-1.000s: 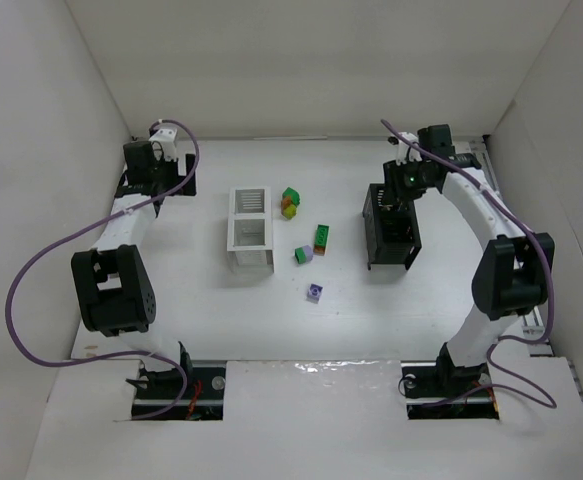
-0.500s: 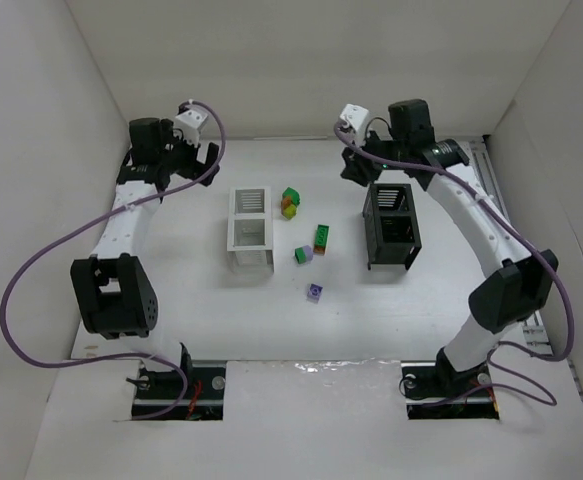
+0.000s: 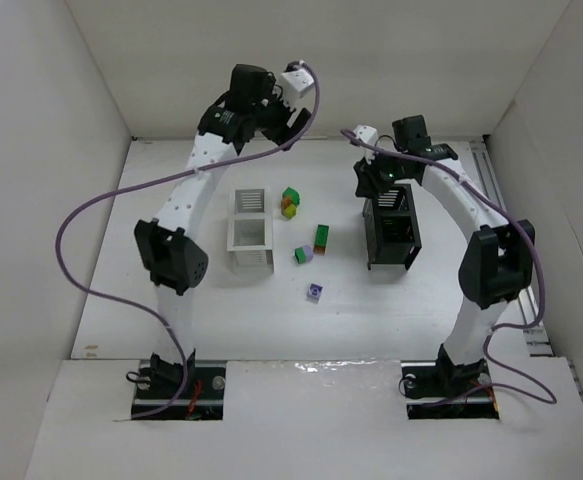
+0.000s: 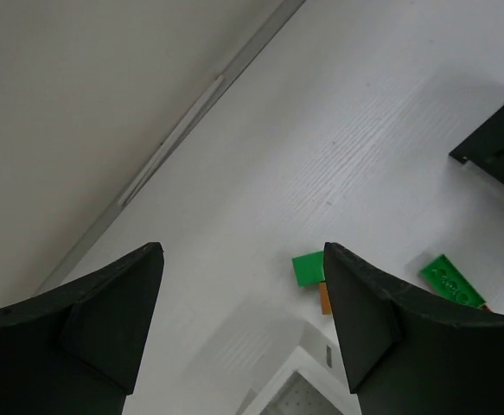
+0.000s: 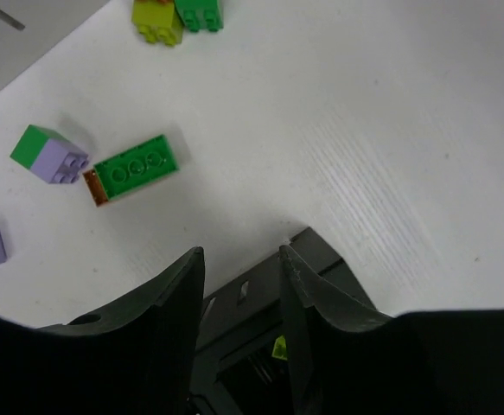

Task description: Sort the legos into containers by color

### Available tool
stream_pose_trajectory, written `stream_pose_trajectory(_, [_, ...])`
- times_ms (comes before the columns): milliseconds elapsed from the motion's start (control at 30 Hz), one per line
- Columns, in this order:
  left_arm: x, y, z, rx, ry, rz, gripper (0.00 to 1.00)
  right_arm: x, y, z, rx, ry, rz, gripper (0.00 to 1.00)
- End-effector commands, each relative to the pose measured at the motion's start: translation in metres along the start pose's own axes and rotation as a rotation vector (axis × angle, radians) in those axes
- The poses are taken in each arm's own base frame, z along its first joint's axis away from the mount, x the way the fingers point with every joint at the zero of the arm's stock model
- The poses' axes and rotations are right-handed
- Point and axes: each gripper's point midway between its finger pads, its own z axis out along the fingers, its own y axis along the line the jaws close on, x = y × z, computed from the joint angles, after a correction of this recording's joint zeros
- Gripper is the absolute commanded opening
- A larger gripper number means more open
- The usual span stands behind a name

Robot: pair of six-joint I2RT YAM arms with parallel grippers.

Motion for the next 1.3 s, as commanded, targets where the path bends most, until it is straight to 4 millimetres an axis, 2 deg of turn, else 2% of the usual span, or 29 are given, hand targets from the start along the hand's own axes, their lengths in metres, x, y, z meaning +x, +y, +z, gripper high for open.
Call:
stream_pose_trajectory(0, [0.051,0.000,0.009,0.003,0.238,-0.087,0.71,-0.025,0.002,-0.031,0.053,-0.097,-0.001,0.46])
stream_pose_trajectory(33, [0.049,0.001,0.019,-0.003,0.248,-0.058,0.72,-0.025,0.000,-0.040,0.069,-0.106,0.012,0.46])
stream_pose_trajectory(100, [0.059,-0.018,0.026,0.010,0.318,0.033,0.73,-0.016,0.001,-0.043,0.073,-0.100,0.032,0.46])
stream_pose_trajectory(133, [0.068,-0.025,0.030,0.019,0.351,0.057,0.73,-0.017,0.001,-0.051,0.086,-0.109,0.031,0.46])
stream_pose_trajectory(167, [0.084,-0.041,0.036,0.050,0.397,0.081,0.75,-0.015,0.003,-0.052,0.085,-0.108,0.032,0.46])
stream_pose_trajectory(200, [0.093,-0.040,0.038,0.055,0.423,0.108,0.75,-0.013,0.001,-0.055,0.092,-0.107,0.038,0.46])
stream_pose_trajectory(233, [0.092,-0.047,0.038,0.068,0.428,0.115,0.75,-0.008,0.004,-0.055,0.088,-0.101,0.043,0.46])
stream_pose_trajectory(267, [0.090,-0.047,0.036,0.069,0.427,0.124,0.75,-0.009,0.001,-0.060,0.101,-0.108,0.055,0.46])
stream_pose_trajectory(300, [0.100,-0.049,0.039,0.085,0.460,0.118,0.75,-0.007,0.004,-0.063,0.101,-0.108,0.055,0.46])
stream_pose_trajectory(333, [0.098,-0.048,0.040,0.085,0.455,0.128,0.75,-0.002,0.002,-0.065,0.108,-0.104,0.064,0.46])
stream_pose_trajectory(400, [0.109,-0.054,0.043,0.105,0.498,0.138,0.75,0.002,0.004,-0.063,0.102,-0.095,0.070,0.46])
stream_pose_trajectory(467, [0.112,-0.058,0.041,0.119,0.515,0.171,0.75,0.005,0.003,-0.066,0.110,-0.095,0.076,0.46])
stream_pose_trajectory(500, [0.123,-0.061,0.043,0.134,0.546,0.166,0.73,0.007,0.000,-0.068,0.117,-0.095,0.082,0.46])
stream_pose_trajectory(533, [0.123,-0.065,0.043,0.139,0.556,0.182,0.71,0.007,-0.001,-0.068,0.117,-0.095,0.082,0.46])
stream_pose_trajectory(567, [0.135,-0.066,0.044,0.144,0.593,0.181,0.70,0.007,-0.001,-0.068,0.117,-0.095,0.082,0.46])
stream_pose_trajectory(700, [0.146,-0.064,0.047,0.135,0.631,0.185,0.66,0.008,0.000,-0.071,0.116,-0.099,0.087,0.46])
stream_pose_trajectory(733, [0.154,-0.064,0.049,0.132,0.655,0.187,0.66,0.007,0.001,-0.071,0.108,-0.104,0.086,0.46])
stream_pose_trajectory(933, [0.154,-0.066,0.056,0.155,0.635,0.205,0.65,0.014,0.004,-0.072,0.112,-0.093,0.092,0.46])
stream_pose_trajectory(1133, [0.174,-0.074,0.066,0.203,0.672,0.209,0.56,0.018,-0.002,-0.073,0.111,-0.083,0.116,0.46])
stream_pose_trajectory(1267, [0.178,-0.074,0.068,0.210,0.679,0.216,0.48,0.019,-0.007,-0.073,0.118,-0.082,0.123,0.46])
